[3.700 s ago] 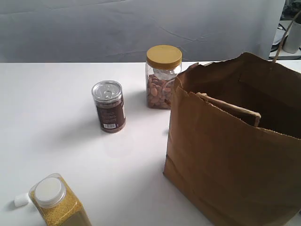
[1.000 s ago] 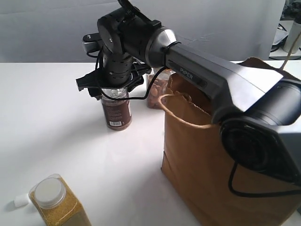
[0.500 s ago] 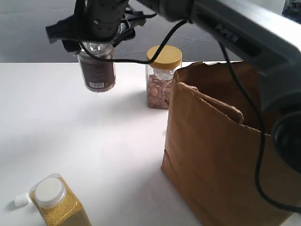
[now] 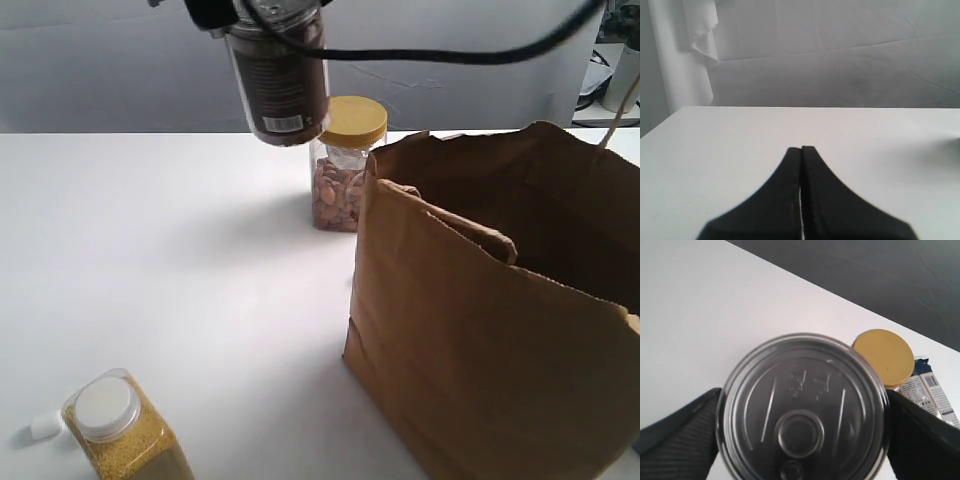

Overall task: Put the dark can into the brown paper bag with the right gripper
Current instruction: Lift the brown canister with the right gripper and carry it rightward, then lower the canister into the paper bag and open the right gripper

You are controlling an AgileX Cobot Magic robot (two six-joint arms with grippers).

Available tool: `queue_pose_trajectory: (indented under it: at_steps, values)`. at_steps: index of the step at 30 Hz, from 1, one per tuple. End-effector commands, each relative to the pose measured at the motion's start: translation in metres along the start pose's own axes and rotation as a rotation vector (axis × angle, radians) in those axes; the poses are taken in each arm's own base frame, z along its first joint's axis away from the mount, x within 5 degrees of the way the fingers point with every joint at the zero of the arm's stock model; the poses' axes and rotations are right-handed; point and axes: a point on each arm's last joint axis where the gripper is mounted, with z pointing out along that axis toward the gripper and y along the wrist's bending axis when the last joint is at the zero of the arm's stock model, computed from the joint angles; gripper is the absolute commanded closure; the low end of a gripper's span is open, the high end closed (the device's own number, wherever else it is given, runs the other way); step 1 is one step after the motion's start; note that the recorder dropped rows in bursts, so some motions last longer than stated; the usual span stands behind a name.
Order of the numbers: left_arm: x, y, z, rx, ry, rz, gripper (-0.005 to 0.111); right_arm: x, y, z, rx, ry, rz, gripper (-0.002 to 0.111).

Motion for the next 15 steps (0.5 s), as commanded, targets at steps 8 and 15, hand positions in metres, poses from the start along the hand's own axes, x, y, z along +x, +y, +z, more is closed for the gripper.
queue_pose_trajectory:
  at_steps: [8, 15]
  values:
    - [0.001, 0.000, 0.000, 0.006, -0.002, 0.000, 0.107, 0.046, -0.070, -0.089, 0.056, -0.212, 0.142, 0.108]
    - [0.001, 0.000, 0.000, 0.006, -0.002, 0.000, 0.107, 0.093, -0.102, -0.108, 0.086, -0.188, 0.198, 0.108]
